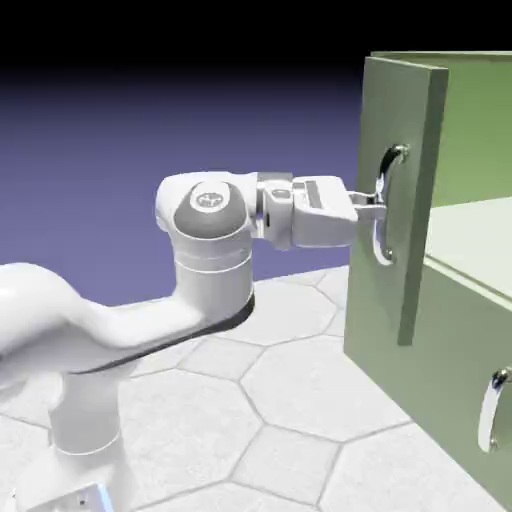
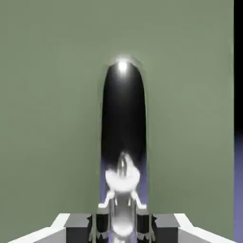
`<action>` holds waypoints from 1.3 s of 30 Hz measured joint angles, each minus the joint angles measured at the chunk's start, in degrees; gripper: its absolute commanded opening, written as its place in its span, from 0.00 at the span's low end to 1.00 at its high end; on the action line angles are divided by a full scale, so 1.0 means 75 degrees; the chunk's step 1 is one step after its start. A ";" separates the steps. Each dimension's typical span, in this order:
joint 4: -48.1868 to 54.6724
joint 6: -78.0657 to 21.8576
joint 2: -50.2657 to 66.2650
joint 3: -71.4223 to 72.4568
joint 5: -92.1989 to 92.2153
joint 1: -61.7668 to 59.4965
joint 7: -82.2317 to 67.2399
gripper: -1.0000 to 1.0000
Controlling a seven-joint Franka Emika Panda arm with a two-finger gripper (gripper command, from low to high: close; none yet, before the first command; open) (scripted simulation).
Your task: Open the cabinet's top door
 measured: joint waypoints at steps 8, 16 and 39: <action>-0.1318 -0.1451 -0.0704 0.2213 0.1893 -0.0920 0.0151 0.00; -0.1866 -0.2682 -0.1074 0.4427 0.3910 -0.1017 0.0265 0.00; -0.0245 -0.6443 0.1249 1.0798 0.9660 -0.1401 0.1450 0.00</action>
